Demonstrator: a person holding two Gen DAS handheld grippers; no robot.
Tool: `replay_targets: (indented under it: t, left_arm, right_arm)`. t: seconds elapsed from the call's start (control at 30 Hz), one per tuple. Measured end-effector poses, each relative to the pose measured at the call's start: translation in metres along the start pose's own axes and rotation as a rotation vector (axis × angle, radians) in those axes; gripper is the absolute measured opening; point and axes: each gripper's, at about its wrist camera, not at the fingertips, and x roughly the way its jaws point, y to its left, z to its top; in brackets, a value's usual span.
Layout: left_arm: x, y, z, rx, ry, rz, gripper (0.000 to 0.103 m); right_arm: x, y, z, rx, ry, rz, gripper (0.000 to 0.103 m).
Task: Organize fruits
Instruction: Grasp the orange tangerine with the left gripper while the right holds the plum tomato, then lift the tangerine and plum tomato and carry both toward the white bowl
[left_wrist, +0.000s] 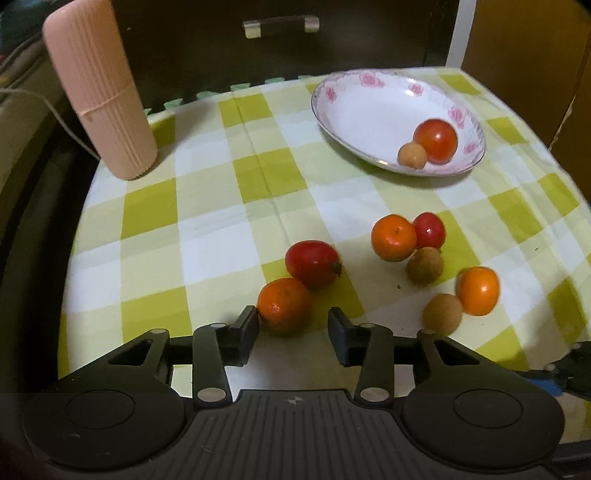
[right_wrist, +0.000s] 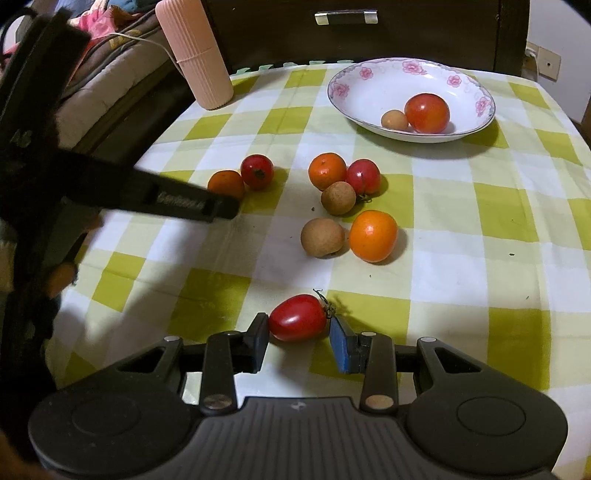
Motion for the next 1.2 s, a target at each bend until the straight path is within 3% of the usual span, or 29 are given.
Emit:
replay_targets:
  t: [0.17, 0.23, 0.4, 0.67, 0.93, 1.2]
  left_arm:
    - [0.006, 0.004, 0.006, -0.02, -0.015, -0.004, 0.052]
    - [0.003, 0.003, 0.003, -0.013, -0.012, -0.004, 0.041]
    - [-0.001, 0.005, -0.001, -0.04, -0.006, -0.005, 0.038]
    - [-0.02, 0.001, -0.024, -0.052, 0.044, -0.041, 0.038]
    - [-0.042, -0.025, -0.061, 0.009, 0.082, -0.092, 0.039]
    - [-0.042, -0.028, -0.063, 0.027, 0.079, -0.081, 0.045]
  right_arm:
    - [0.0, -0.001, 0.0, 0.002, -0.002, 0.003, 0.035]
    - [0.0, -0.002, -0.001, 0.006, -0.002, 0.006, 0.035]
    - [0.0, -0.002, 0.001, 0.003, 0.001, 0.006, 0.035]
    - [-0.002, -0.003, -0.002, -0.001, -0.001, -0.015, 0.034]
    - [-0.011, 0.004, -0.017, -0.062, 0.011, -0.029, 0.035]
    - [-0.014, 0.007, -0.025, -0.09, 0.006, -0.049, 0.035]
